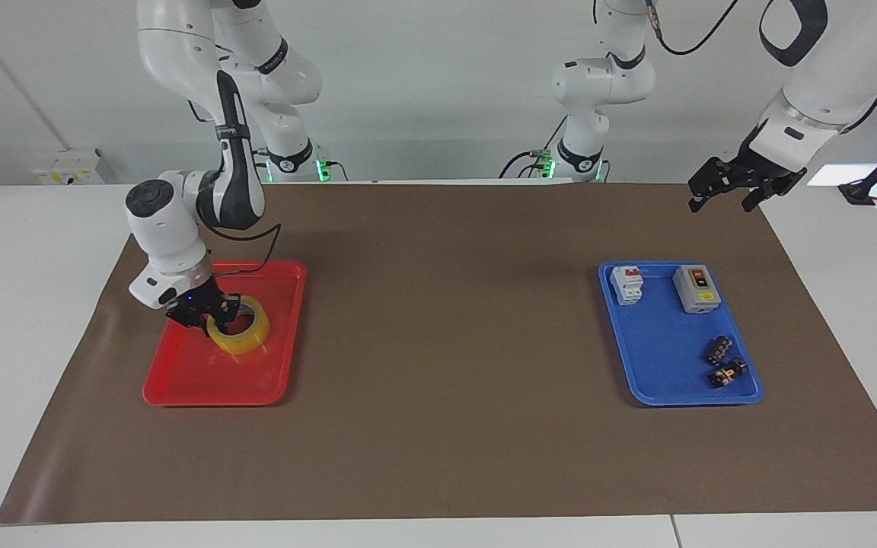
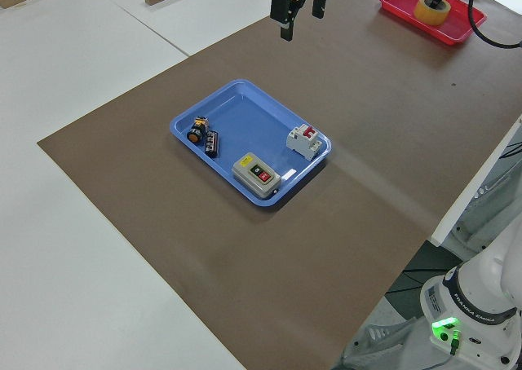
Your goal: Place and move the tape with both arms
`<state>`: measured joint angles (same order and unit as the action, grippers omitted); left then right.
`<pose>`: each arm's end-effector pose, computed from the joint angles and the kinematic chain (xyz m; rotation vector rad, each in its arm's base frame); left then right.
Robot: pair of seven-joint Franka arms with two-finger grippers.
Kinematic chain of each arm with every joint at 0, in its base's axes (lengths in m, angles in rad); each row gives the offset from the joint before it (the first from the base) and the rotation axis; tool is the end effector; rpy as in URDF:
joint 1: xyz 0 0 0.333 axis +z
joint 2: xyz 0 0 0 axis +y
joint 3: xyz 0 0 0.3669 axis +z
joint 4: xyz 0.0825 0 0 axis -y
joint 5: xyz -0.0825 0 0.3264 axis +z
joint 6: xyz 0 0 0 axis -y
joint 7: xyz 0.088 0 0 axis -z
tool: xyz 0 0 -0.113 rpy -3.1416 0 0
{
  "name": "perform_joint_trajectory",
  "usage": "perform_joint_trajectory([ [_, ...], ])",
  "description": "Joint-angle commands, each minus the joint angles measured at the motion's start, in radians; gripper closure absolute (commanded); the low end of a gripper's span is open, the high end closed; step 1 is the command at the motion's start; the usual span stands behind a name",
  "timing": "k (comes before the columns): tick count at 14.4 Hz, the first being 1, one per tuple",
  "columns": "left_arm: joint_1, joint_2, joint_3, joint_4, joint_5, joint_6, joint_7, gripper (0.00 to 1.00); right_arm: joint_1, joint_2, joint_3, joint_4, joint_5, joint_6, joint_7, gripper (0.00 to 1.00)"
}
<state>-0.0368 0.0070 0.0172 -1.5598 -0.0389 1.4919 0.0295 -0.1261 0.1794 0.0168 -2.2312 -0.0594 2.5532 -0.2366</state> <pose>0.4902 -0.0143 0.6639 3.0993 -0.0786 -0.1159 0.5260 -0.0574 0.3920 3.0655 0.2672 0.2077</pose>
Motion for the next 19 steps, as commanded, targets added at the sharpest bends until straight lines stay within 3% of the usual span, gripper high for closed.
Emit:
perform_joint_trajectory([
  [1,0.002,-0.013,0.0,-0.005,0.01,-0.015,0.012,0.0,-0.017,-0.023,0.014,0.027,0.013,-0.023,-0.02,0.0],
  [4,0.003,-0.013,0.0,-0.005,0.01,-0.015,0.012,0.0,-0.004,-0.04,0.017,0.172,0.013,-0.216,-0.01,0.0],
  [7,0.002,-0.013,0.0,-0.005,0.01,-0.015,0.012,0.0,0.046,-0.043,0.028,0.307,-0.002,-0.402,0.171,0.0],
  [9,0.002,-0.013,0.0,-0.005,0.01,-0.015,0.012,0.0,0.1,-0.063,0.028,0.34,-0.005,-0.455,0.308,0.0],
  [12,0.002,-0.013,-0.002,-0.005,0.01,-0.015,0.012,0.0,0.118,-0.112,0.028,0.378,0.001,-0.51,0.365,0.0],
  [17,0.002,-0.013,-0.002,-0.005,0.01,-0.015,0.012,0.0,0.103,-0.196,0.018,0.484,0.016,-0.741,0.37,0.0],
  [19,0.002,-0.013,0.0,-0.005,0.01,-0.015,0.012,0.0,0.102,-0.205,0.014,0.571,0.018,-0.88,0.369,0.0],
])
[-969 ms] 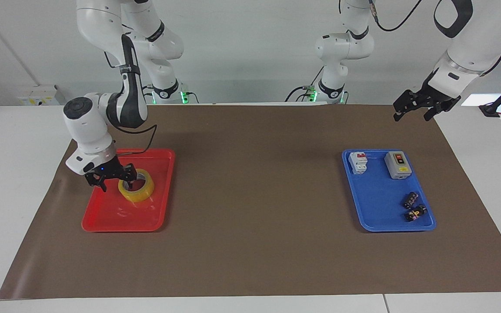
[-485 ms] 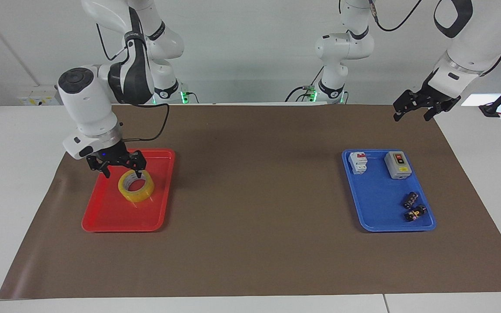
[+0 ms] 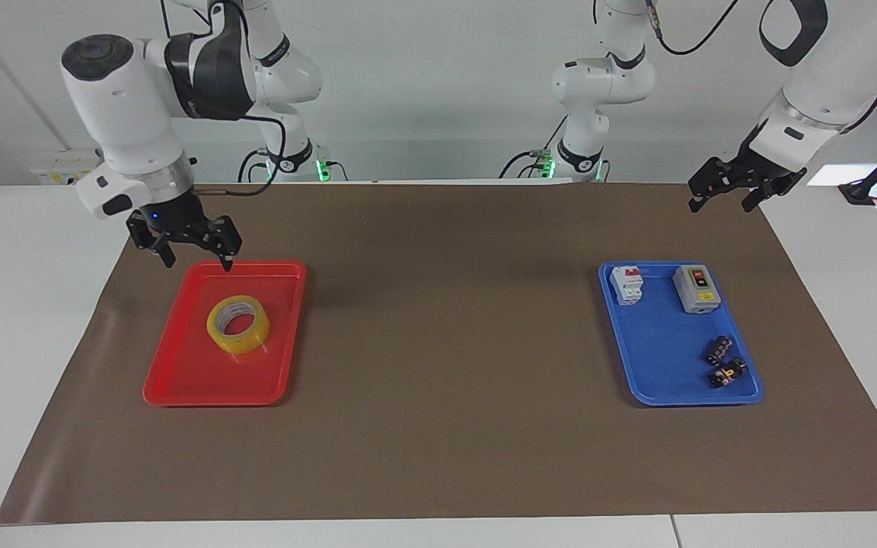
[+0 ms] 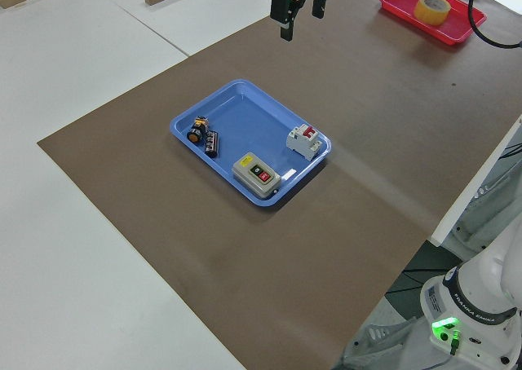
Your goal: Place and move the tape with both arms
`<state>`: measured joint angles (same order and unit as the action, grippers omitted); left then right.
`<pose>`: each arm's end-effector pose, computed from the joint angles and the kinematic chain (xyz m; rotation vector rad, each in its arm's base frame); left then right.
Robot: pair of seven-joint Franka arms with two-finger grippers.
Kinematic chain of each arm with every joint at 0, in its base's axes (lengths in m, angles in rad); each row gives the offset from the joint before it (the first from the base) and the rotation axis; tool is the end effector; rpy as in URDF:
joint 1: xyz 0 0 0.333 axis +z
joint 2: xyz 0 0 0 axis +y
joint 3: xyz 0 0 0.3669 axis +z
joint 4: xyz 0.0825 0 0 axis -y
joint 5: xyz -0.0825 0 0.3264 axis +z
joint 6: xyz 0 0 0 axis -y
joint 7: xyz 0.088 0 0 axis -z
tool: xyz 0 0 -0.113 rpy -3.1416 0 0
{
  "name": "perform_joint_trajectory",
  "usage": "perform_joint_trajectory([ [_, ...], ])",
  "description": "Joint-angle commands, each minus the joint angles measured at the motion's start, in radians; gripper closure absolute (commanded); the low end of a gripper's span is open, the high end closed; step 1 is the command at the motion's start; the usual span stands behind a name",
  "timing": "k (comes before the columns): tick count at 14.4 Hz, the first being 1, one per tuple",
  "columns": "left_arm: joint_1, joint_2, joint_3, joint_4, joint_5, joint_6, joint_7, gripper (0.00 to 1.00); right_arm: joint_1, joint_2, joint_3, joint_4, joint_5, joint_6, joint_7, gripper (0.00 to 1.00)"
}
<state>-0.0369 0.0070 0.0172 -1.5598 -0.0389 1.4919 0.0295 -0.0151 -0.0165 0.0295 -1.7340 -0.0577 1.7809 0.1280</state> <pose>0.4902 -0.0144 0.6639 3.0993 -0.0788 -0.1159 0.5064 0.0021 0.6281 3.0831 -0.1594 0.1039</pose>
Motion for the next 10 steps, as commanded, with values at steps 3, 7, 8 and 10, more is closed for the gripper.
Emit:
perform_joint_trajectory([
  [3,0.002,-0.013,0.0,-0.005,0.01,-0.015,0.012,0.0,-0.006,0.003,0.004,0.218,0.016,-0.283,-0.001,0.0],
  [7,0.002,-0.013,-0.002,-0.005,0.01,-0.015,0.012,0.0,-0.008,0.001,0.006,0.234,0.015,-0.327,-0.033,0.0],
  [8,0.002,-0.013,0.0,-0.005,0.01,-0.015,0.012,0.0,-0.006,0.001,0.006,0.235,0.015,-0.327,-0.044,0.0],
  [10,0.002,-0.013,0.0,-0.005,0.01,-0.015,0.012,0.0,-0.005,0.001,0.009,0.245,0.013,-0.339,-0.045,0.0],
])
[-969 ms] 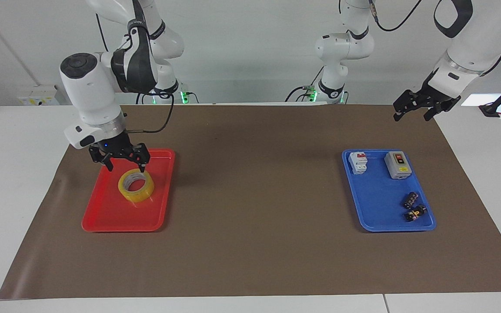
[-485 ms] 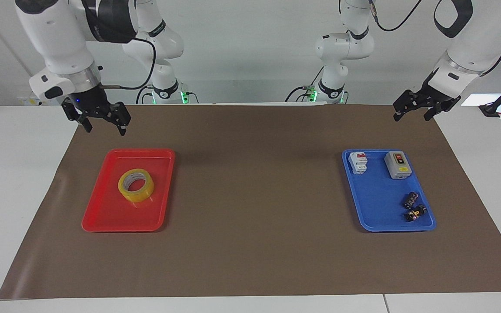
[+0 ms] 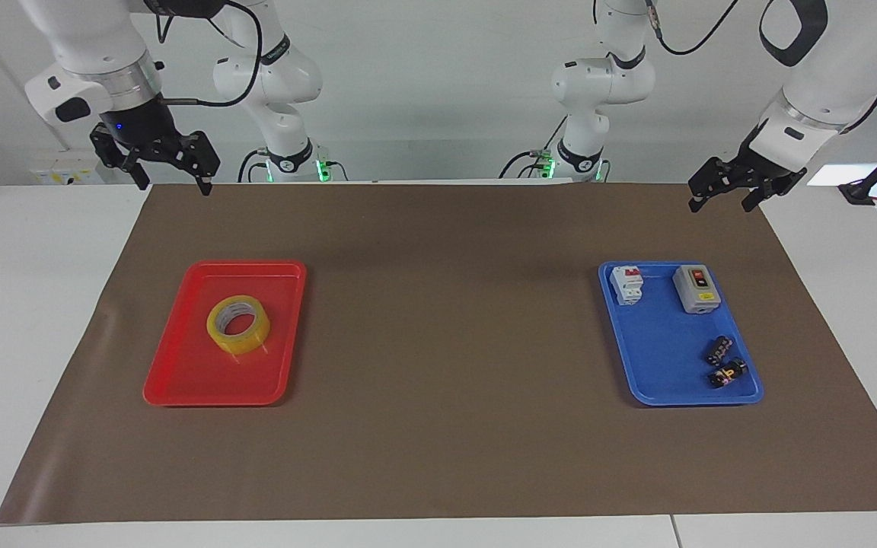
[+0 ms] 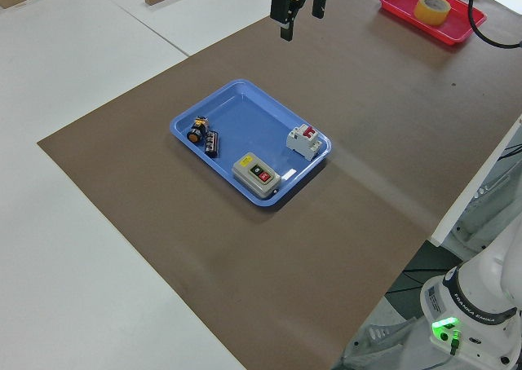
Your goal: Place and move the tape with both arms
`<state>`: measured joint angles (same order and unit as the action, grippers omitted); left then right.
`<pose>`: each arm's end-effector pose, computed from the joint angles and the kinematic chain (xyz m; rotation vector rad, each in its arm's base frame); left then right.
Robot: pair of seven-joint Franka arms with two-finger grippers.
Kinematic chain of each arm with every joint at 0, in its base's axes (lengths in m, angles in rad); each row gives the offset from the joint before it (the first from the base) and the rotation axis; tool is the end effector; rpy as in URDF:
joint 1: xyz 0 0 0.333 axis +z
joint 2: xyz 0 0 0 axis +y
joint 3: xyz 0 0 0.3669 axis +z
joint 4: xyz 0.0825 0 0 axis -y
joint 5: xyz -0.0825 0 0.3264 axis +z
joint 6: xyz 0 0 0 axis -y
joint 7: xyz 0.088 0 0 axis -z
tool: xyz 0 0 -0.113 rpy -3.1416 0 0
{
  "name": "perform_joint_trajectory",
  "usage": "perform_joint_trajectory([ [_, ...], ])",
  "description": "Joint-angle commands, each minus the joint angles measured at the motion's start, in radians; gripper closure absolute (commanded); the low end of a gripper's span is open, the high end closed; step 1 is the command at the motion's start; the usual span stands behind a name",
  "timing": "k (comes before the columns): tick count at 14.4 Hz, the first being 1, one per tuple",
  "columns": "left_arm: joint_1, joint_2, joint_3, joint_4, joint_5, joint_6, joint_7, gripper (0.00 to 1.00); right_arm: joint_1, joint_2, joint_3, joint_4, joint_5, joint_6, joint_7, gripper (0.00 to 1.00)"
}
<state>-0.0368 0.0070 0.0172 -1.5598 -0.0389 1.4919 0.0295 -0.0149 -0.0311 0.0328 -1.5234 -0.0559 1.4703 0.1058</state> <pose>0.4902 -0.0143 0.6639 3.0993 -0.0786 -0.1159 0.4755 0.0021 0.6954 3.0802 -0.1432 -0.0285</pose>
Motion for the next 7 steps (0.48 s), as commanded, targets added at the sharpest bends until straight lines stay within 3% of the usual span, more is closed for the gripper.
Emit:
perform_joint_trajectory([
  [1,0.003,-0.013,0.0,-0.005,0.01,-0.015,0.012,0.0,-0.005,0.019,0.006,0.06,0.017,-0.059,-0.025,0.0],
  [7,0.002,-0.013,0.0,-0.005,0.01,-0.015,0.012,0.0,-0.013,0.042,-0.001,0.117,0.056,-0.134,-0.052,0.0],
])
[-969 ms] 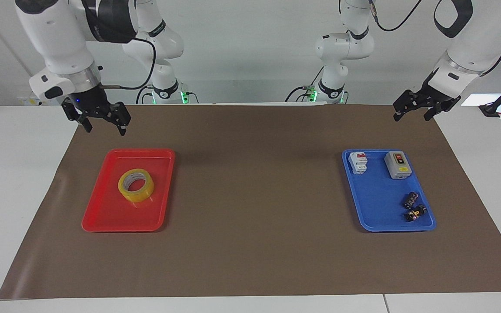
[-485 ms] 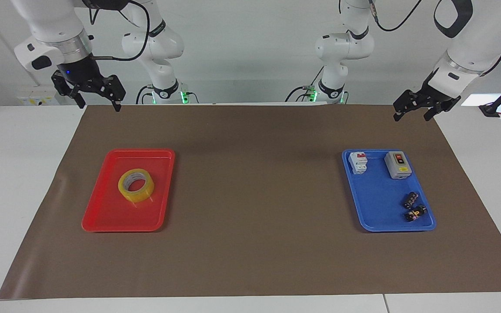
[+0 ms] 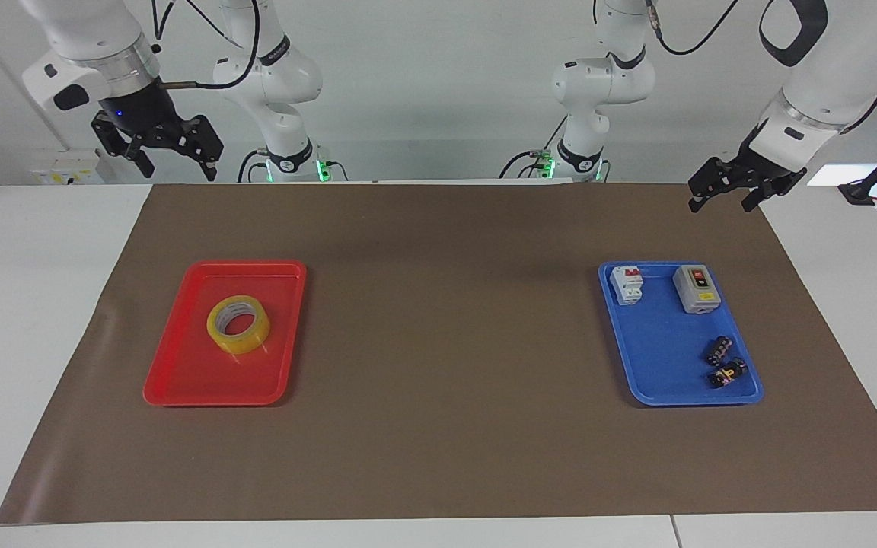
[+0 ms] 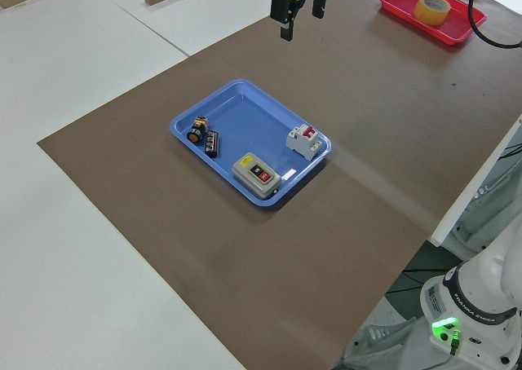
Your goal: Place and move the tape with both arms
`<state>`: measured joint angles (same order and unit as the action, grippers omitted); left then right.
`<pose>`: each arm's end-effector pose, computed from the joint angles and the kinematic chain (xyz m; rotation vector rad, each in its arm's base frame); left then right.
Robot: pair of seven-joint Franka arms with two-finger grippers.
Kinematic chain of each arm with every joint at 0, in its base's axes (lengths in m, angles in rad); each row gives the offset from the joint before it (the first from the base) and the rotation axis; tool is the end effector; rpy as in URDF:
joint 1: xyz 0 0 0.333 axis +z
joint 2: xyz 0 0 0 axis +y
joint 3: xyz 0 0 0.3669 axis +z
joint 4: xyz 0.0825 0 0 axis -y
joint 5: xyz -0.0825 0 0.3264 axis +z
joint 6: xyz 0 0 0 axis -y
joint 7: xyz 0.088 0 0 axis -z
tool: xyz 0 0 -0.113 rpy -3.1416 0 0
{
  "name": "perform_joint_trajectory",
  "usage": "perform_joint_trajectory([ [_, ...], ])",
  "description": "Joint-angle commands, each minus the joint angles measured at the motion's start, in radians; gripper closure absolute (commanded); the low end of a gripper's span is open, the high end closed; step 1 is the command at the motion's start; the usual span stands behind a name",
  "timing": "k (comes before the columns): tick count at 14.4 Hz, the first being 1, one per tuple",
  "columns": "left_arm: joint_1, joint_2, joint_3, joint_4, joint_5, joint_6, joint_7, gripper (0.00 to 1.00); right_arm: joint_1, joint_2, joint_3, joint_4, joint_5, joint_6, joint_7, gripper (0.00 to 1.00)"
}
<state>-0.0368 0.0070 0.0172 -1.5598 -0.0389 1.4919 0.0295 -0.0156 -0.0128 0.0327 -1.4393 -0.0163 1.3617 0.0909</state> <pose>0.4902 -0.0143 0.6639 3.0993 -0.0786 -0.1159 0.4694 0.0061 0.7111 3.1178 -0.1196 -0.0996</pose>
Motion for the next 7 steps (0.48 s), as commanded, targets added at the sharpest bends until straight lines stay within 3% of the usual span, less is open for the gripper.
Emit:
perform_joint_trajectory([
  [1,0.002,-0.013,0.0,-0.005,0.01,-0.015,0.012,0.0,-0.012,0.024,-0.004,0.033,0.018,-0.026,-0.039,0.0],
  [7,0.002,-0.013,-0.002,-0.005,0.01,-0.015,0.012,0.0,-0.004,0.022,0.0,0.023,-0.001,-0.019,-0.049,0.0],
])
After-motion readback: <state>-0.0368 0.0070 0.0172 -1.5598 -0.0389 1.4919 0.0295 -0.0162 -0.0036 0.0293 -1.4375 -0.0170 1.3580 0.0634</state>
